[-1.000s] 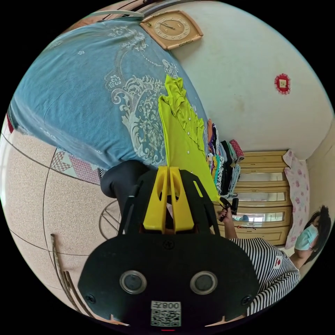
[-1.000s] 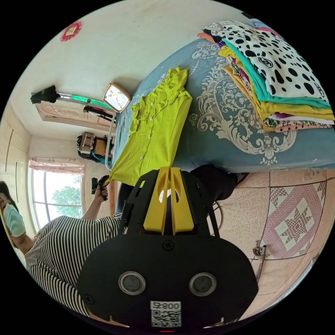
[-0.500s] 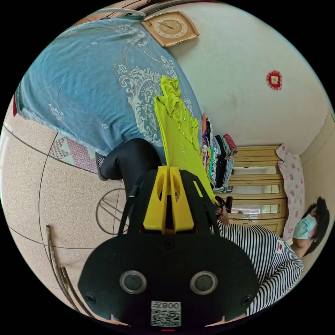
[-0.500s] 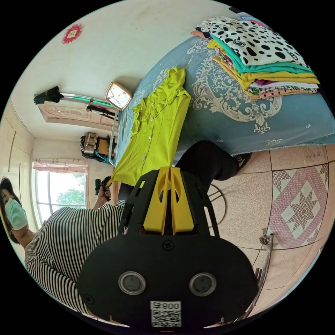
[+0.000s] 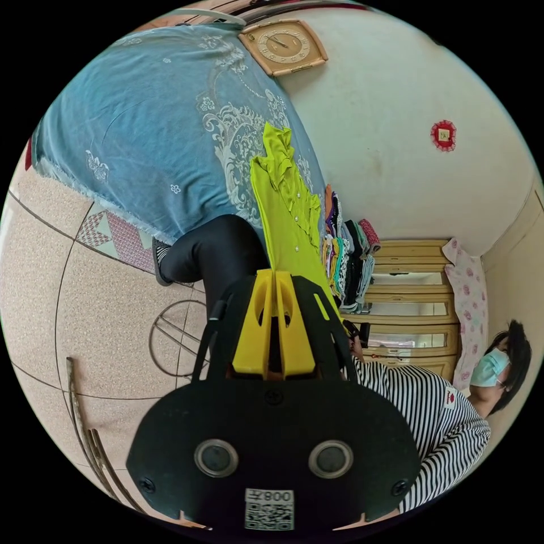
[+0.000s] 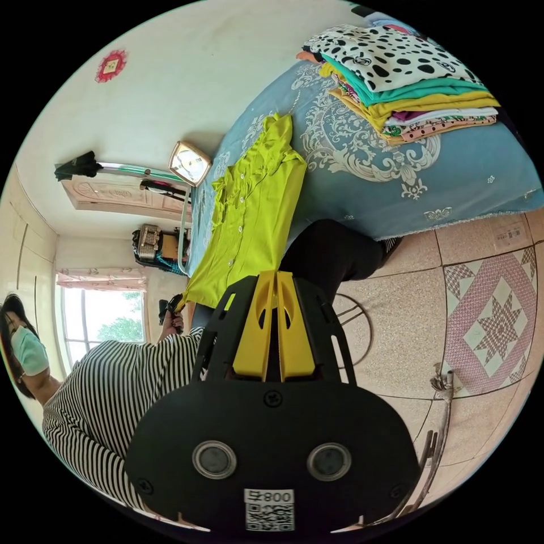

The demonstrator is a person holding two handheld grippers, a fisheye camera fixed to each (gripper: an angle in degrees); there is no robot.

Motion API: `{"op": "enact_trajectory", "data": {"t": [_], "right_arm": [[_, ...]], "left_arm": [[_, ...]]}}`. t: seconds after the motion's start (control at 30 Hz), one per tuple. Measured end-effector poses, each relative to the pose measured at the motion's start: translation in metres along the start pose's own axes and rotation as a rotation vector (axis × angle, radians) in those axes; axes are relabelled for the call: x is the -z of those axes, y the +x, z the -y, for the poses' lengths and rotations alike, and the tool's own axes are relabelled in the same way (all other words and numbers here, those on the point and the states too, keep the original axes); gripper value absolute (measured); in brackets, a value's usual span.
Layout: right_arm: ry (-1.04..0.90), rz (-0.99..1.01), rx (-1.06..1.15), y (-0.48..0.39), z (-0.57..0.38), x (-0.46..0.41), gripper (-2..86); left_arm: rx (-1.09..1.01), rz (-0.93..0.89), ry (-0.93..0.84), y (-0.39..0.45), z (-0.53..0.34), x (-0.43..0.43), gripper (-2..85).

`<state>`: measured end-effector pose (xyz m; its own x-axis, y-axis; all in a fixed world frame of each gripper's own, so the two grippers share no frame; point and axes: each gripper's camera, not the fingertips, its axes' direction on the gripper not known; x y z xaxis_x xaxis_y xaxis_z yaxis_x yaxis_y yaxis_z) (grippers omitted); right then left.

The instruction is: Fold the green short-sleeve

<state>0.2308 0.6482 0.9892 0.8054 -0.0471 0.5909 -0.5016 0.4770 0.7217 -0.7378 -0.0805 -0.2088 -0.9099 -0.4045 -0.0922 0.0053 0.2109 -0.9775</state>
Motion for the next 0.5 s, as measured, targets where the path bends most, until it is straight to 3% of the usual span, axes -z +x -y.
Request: {"op": "enact_trajectory", "data": {"t": [0.5], "right_arm": [[0.050, 0.029, 0.030, -0.020, 0.095, 0.000, 0.1]], "left_arm": [[-0.024, -0.026, 0.017, 0.004, 0.127, -0.057, 0.5]]}}
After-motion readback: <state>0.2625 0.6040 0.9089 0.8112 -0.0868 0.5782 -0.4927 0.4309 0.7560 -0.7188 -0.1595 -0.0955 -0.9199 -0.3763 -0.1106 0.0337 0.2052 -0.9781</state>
